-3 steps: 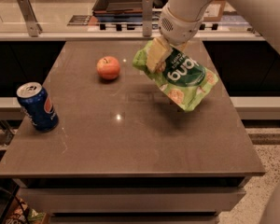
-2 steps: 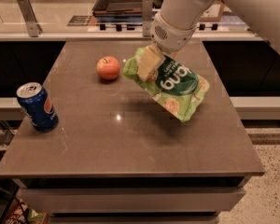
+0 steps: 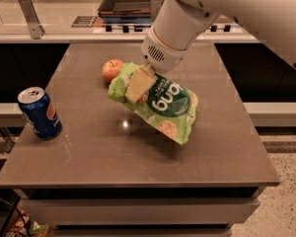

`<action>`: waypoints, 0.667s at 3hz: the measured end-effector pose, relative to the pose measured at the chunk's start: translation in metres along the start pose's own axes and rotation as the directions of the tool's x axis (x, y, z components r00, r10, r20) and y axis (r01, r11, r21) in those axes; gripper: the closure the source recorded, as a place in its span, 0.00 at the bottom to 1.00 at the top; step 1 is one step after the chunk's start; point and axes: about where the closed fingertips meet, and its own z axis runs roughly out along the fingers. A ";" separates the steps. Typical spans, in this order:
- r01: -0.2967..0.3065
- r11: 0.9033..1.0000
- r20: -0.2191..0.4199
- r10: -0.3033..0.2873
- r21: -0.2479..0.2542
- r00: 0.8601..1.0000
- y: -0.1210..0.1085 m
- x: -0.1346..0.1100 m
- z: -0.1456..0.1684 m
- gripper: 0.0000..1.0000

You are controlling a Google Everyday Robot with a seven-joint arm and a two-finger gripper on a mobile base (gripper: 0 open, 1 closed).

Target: Move green rice chip bag near pepsi can

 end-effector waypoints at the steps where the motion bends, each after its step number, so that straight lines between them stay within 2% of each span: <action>1: 0.095 0.994 0.040 -0.093 -0.054 0.995 0.022 -0.010 0.015 1.00; 2: 0.179 0.977 0.067 -0.172 -0.114 0.983 0.040 -0.021 0.030 1.00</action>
Offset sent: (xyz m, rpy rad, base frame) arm -0.0272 0.0747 -0.0277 0.1240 0.0041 0.3346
